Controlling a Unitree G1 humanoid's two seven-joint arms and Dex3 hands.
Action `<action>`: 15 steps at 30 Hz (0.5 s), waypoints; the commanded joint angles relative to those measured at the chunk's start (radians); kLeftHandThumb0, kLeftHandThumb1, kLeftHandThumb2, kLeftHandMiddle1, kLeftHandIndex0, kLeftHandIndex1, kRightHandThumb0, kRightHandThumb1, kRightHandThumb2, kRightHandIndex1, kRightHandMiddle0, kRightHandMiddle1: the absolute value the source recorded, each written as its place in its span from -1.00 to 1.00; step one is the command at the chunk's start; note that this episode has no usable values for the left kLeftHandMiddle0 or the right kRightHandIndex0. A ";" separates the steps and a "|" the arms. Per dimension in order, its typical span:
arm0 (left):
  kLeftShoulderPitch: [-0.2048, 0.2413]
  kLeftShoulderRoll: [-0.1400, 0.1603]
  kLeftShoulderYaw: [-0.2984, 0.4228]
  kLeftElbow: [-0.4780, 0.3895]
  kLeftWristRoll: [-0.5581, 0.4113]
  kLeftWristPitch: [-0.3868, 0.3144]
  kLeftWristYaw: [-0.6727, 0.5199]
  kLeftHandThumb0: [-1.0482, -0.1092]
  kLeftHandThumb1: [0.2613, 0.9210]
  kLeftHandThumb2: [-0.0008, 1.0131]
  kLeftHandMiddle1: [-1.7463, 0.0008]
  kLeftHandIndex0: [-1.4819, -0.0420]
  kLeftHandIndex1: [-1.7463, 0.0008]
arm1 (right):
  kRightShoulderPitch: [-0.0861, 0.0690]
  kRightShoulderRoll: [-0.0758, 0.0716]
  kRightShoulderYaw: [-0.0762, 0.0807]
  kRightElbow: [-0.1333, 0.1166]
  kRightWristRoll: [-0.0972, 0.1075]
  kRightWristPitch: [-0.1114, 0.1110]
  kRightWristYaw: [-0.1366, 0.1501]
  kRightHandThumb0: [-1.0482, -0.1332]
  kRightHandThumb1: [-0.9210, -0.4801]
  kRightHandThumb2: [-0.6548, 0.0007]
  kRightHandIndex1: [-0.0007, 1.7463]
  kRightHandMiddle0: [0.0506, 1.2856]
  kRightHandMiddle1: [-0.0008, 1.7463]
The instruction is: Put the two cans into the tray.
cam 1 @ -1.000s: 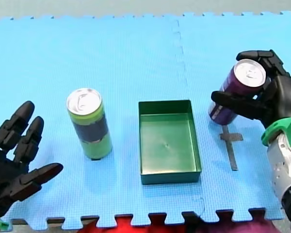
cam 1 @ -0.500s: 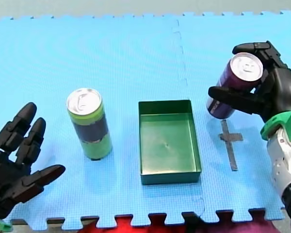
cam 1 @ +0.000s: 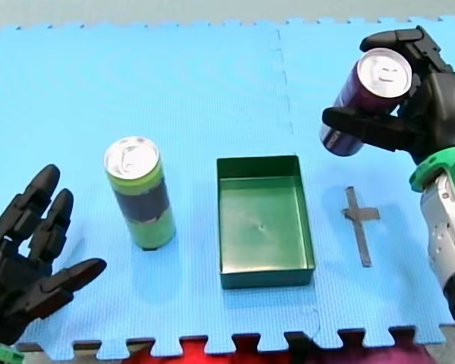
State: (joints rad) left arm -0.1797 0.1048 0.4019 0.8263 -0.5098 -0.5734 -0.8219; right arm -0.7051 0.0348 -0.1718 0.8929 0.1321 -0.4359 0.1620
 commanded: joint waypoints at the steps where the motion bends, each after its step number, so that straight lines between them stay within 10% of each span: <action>1: -0.003 0.003 0.002 0.004 0.003 -0.007 0.001 -1.00 0.10 -1.00 1.00 0.73 1.00 | 0.010 0.002 0.011 -0.038 -0.008 0.004 -0.017 0.44 -0.50 0.99 1.00 -0.15 1.00; 15: -0.010 0.004 0.003 0.020 0.002 -0.020 -0.003 -1.00 0.12 -0.99 1.00 0.74 1.00 | 0.039 0.020 0.044 -0.120 -0.019 0.061 -0.053 0.41 -0.52 0.99 1.00 -0.16 1.00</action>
State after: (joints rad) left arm -0.1859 0.1048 0.4027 0.8452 -0.5092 -0.5874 -0.8238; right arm -0.6629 0.0554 -0.1302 0.7849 0.1107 -0.3766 0.1130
